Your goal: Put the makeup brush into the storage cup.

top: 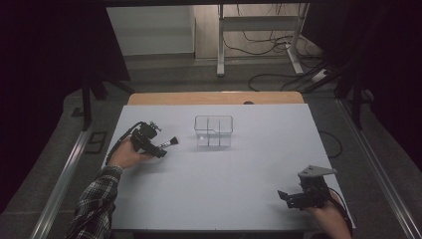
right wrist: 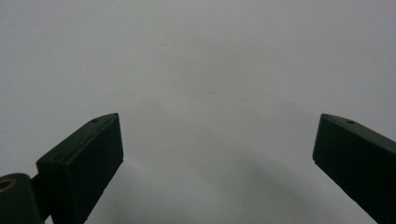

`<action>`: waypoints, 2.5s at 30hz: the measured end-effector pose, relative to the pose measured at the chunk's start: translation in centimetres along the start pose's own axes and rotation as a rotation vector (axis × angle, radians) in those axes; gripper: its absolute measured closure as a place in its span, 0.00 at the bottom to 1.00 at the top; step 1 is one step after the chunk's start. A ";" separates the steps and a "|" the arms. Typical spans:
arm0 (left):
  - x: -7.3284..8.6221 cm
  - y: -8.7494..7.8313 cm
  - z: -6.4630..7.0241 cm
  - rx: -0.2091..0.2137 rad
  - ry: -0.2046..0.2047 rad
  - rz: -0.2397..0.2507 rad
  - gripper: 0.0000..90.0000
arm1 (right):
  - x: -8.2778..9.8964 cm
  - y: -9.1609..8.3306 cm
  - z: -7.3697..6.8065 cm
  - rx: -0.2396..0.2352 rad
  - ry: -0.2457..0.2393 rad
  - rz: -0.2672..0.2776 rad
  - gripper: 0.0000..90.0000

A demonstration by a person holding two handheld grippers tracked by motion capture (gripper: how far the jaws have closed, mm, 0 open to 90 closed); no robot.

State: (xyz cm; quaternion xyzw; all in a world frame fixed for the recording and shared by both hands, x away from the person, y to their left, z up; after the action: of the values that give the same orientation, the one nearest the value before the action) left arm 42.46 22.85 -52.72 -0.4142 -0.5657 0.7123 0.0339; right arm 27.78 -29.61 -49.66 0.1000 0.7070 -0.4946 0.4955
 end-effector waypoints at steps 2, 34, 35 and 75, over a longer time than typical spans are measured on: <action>0.1 0.3 -0.1 0.005 -0.004 -0.013 0.02 | 0.0 0.0 0.0 -0.001 0.000 0.000 0.02; 0.5 -0.7 -0.3 0.080 -0.033 -0.026 0.88 | 0.0 0.0 0.0 -0.008 -0.003 -0.003 0.02; 0.6 -0.8 -0.5 0.095 -0.049 -0.014 0.88 | 0.0 0.0 0.0 -0.008 -0.004 -0.003 0.02; 2.4 -5.0 2.1 0.157 -0.058 0.228 0.88 | 0.0 0.1 -0.1 -0.007 -0.006 -0.009 0.03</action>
State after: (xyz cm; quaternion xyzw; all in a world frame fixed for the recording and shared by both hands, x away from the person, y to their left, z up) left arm 37.47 24.23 -49.82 -0.4513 -0.4581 0.7652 -0.0313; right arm 27.76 -29.45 -49.73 0.0936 0.7076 -0.4947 0.4957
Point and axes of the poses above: each handheld gripper's, and its own axes: y roughly forward along the jaws, x roughly out of its underside, z roughly to its right, the point moved 1 cm from there along y, roughly forward along the jaws, and after that the axes turned 12 degrees about z, right-handed, at the moved point
